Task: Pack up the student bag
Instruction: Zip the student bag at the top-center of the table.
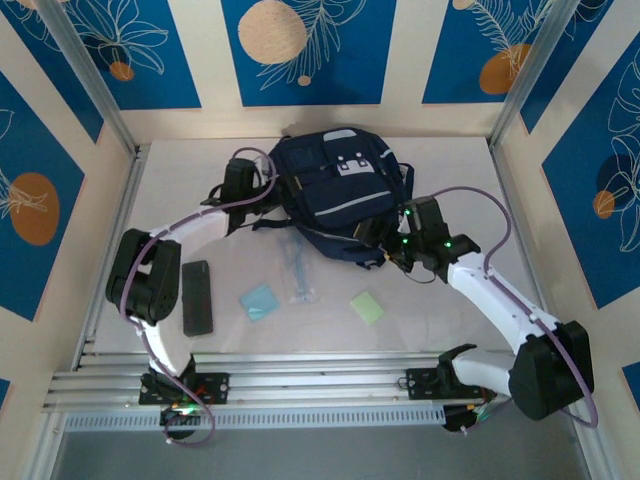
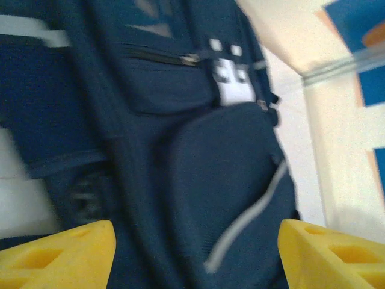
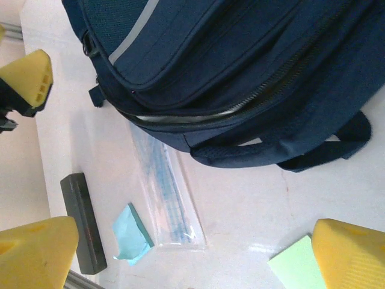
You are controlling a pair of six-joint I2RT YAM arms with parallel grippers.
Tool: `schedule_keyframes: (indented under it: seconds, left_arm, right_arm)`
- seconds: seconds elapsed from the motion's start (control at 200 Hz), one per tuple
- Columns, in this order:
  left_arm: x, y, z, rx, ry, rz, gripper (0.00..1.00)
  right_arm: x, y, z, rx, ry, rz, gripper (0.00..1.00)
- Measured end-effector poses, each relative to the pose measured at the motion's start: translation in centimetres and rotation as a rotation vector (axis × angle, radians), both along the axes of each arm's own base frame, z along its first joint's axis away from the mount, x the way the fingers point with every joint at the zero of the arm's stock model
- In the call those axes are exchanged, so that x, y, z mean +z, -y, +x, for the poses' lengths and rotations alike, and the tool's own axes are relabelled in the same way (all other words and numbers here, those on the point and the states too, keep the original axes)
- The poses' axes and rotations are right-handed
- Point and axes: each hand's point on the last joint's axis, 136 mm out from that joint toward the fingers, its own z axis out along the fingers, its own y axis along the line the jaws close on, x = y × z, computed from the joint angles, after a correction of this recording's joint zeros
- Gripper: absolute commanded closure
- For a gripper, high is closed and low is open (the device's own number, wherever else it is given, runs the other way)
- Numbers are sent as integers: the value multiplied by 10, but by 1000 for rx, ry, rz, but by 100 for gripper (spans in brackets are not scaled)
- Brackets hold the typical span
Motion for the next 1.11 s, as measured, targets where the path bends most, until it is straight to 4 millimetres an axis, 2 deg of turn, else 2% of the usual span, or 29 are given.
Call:
schedule_keyframes:
  seconds: [0.095,0.21,0.355,0.43,0.49,0.6,0.68,0.77,0.845,0.92,0.99,1.105]
  left_arm:
    - [-18,-23,7,48,-28,11,29]
    - [-38,-35,20,77,-49,18,29]
    - [-61,-32,40,79,-77,24,32]
    - [-69,-28,50,77,-83,22,37]
    - [-75,-26,57,77,-88,16,48]
    - [-78,-20,64,68,-86,-8,82]
    - [-76,-15,65,51,-74,-29,99]
    - [-72,-12,66,54,-67,-56,100]
    - [-72,-9,61,59,-68,-75,100]
    - [-72,-3,45,65,-78,-93,100]
    - [-66,6,28,73,-85,-102,100]
    - [-43,31,2,68,-68,-121,100]
  right_arm:
    - [-4,-14,1,40,-3,-31,1]
    - [-12,-32,0,84,-14,-54,1]
    - [-23,-49,-1,119,-34,-67,1]
    - [-26,-59,0,133,-34,-73,1]
    - [-27,-70,1,154,-32,-75,1]
    - [-33,-88,4,178,-29,-64,10]
    - [-43,-94,7,177,-46,-60,19]
    - [-56,-98,13,173,-61,-66,31]
    - [-63,-101,16,169,-76,-71,38]
    - [-61,-108,22,177,-64,-74,40]
    - [-49,-120,28,196,-24,-72,42]
    - [-25,-143,31,229,53,-59,45]
